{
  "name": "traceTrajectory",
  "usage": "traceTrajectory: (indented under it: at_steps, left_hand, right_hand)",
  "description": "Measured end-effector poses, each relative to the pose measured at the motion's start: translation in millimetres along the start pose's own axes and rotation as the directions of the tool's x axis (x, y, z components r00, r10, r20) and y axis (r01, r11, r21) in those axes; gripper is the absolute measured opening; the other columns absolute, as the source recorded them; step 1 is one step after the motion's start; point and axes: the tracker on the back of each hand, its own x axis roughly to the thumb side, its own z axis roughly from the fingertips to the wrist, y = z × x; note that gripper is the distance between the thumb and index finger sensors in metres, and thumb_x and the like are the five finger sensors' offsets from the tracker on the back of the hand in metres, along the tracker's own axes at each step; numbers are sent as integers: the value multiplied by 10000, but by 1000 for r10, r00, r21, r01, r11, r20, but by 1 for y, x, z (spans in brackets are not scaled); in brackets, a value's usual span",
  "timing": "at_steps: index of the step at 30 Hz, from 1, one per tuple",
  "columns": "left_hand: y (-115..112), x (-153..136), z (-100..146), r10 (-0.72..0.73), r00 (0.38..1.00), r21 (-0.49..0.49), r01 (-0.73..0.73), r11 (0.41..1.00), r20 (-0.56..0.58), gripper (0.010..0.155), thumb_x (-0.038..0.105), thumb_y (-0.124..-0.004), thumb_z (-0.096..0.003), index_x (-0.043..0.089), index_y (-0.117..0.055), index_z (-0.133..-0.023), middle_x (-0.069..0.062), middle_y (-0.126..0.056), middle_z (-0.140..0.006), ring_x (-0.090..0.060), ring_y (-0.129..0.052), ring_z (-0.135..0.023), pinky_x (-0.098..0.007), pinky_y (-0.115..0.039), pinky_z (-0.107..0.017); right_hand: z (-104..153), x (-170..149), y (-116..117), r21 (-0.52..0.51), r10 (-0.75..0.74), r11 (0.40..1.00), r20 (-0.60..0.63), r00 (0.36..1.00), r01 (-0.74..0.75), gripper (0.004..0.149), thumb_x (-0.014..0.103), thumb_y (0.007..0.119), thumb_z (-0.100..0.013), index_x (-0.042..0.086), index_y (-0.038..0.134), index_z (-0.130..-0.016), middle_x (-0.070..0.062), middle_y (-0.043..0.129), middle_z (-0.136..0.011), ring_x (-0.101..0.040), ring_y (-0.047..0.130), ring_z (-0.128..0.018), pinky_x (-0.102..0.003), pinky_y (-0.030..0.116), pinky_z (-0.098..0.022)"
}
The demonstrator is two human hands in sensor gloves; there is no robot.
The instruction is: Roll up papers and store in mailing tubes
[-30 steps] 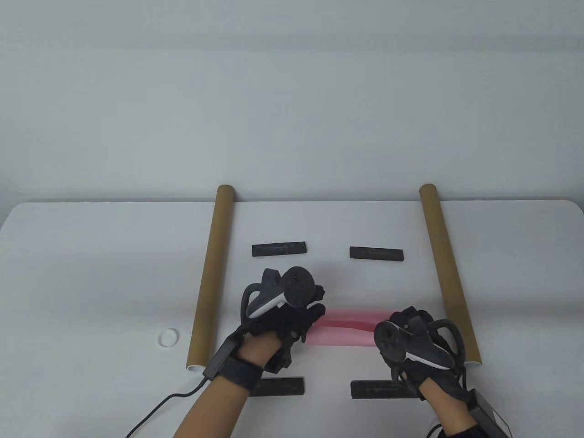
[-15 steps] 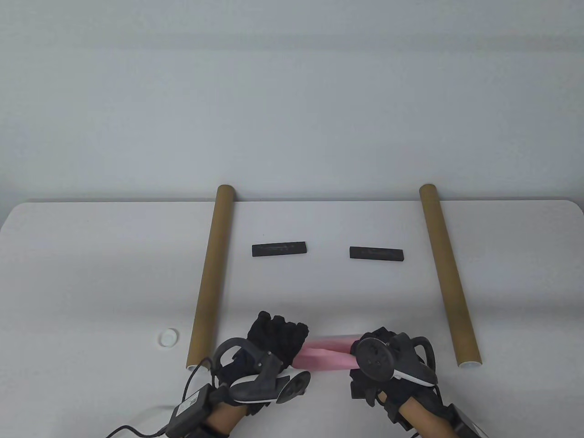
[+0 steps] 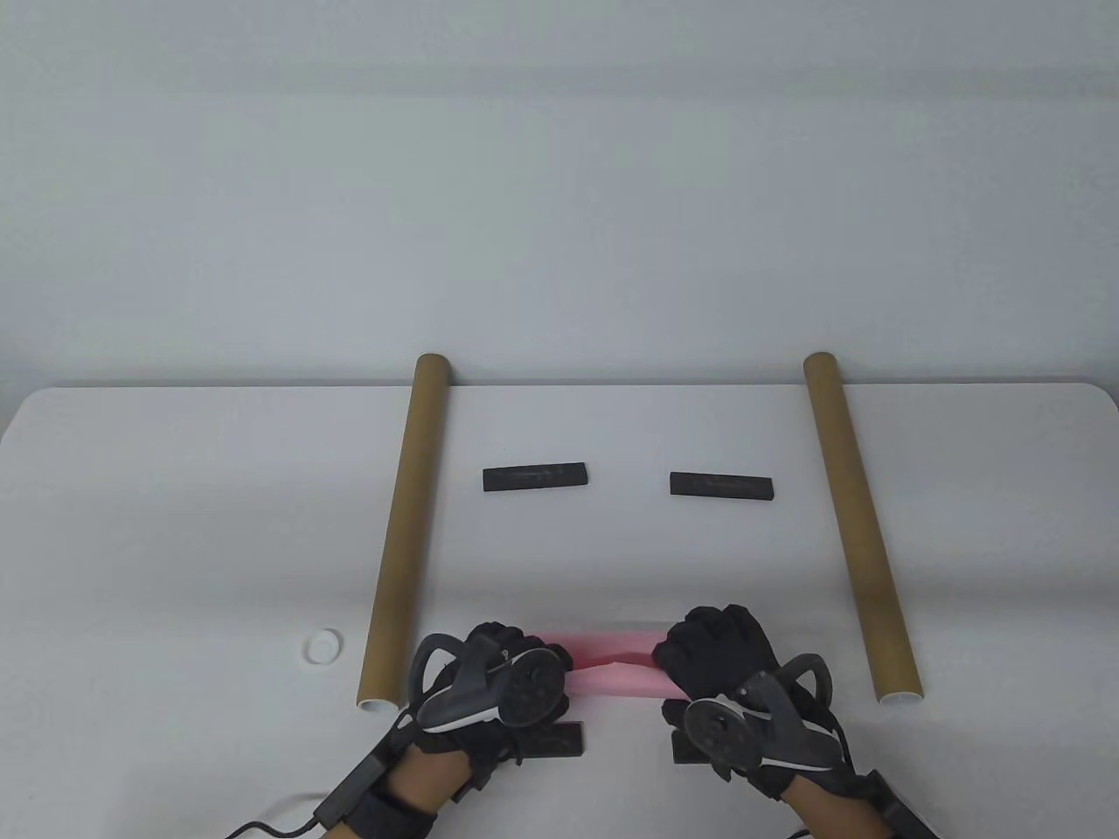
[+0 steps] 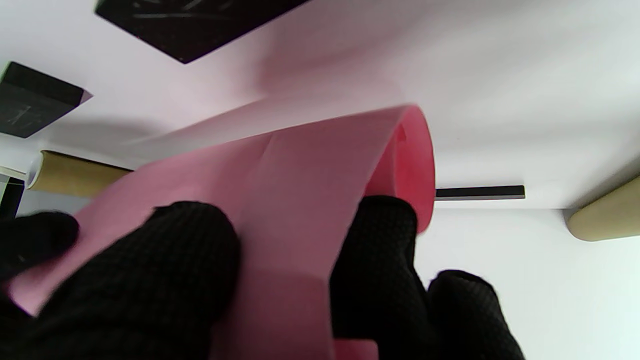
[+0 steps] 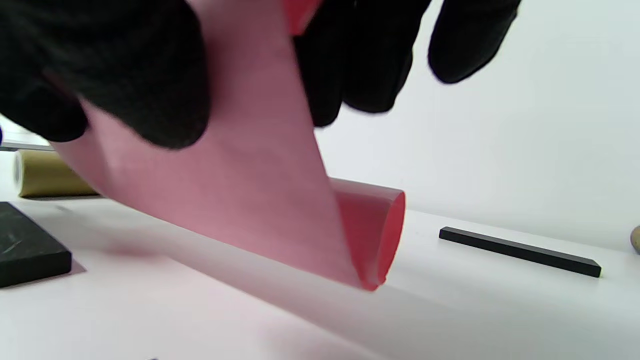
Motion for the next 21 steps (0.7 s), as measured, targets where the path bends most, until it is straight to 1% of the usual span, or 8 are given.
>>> traceTrajectory:
  at_steps: [6, 10, 13, 15, 16, 17, 19, 21]
  left_hand:
    - [0, 12, 6, -288, 957, 104, 283, 953, 40, 891, 662, -901, -283, 225, -612, -1003, 11, -856, -903, -243, -911, -864, -540, -661, -723]
    - [2, 22, 7, -345, 938, 136, 338, 931, 28, 905, 652, -938, -263, 218, -630, -996, 14, -875, -884, -239, -926, -851, -541, -663, -725]
    - [-1, 22, 5, -327, 944, 118, 322, 939, 30, 732, 613, -957, -276, 275, -763, -895, 78, -979, -716, -159, -1032, -692, -501, -728, -698]
    - [-4, 17, 2, -248, 969, 77, 245, 966, 24, 545, 565, -962, -300, 328, -857, -780, 123, -1033, -579, -113, -1085, -576, -460, -779, -665]
    - [-5, 13, 1, -192, 981, 42, 191, 981, 14, 488, 552, -963, -306, 339, -884, -738, 122, -1044, -543, -113, -1095, -545, -455, -789, -654]
    - [-7, 8, 0, -104, 995, -8, 104, 995, -15, 456, 549, -962, -309, 348, -895, -714, 122, -1047, -530, -114, -1095, -538, -453, -789, -654]
    - [-9, 1, -1, 14, 999, -57, -17, 998, -43, 450, 542, -965, -311, 340, -903, -709, 111, -1049, -525, -125, -1094, -535, -459, -785, -654]
    - [-10, -2, -1, 69, 996, -93, -73, 993, -53, 447, 542, -963, -315, 338, -906, -708, 108, -1049, -525, -130, -1092, -538, -463, -783, -655]
  right_hand:
    - [-5, -11, 5, 123, -192, 971, -95, 977, 203, 376, 449, 927, -443, 217, 923, -739, -59, 961, -779, -383, 933, -794, -649, 725, -653]
    - [-6, -18, 4, 164, -378, 901, -160, 912, 402, 368, 435, 938, -441, 190, 940, -715, -85, 978, -743, -406, 949, -748, -665, 732, -616]
    - [-6, -20, 4, 172, -420, 878, -174, 891, 447, 361, 425, 945, -440, 179, 949, -704, -96, 984, -730, -414, 954, -733, -669, 732, -605]
    - [-4, -18, 2, 150, -369, 909, -142, 918, 389, 480, 452, 938, -440, 165, 890, -822, -119, 919, -840, -431, 901, -804, -676, 707, -628]
    - [-1, -15, 2, 123, -335, 930, -103, 936, 347, 801, 545, 930, -418, 101, 670, -1031, -180, 709, -1017, -503, 759, -910, -720, 636, -663]
    - [1, -9, -3, 77, -238, 968, -12, 971, 238, 878, 567, 937, -404, 105, 602, -1070, -172, 628, -1073, -506, 670, -976, -750, 555, -698]
    - [4, 0, -10, 15, 18, 1000, 44, 999, -18, 901, 609, 928, -389, 153, 585, -1086, -121, 622, -1101, -478, 621, -1037, -727, 550, -735]
    - [4, 5, -11, -40, 60, 997, 44, 997, -59, 808, 573, 945, -389, 188, 667, -1043, -90, 696, -1070, -449, 667, -1032, -710, 571, -743]
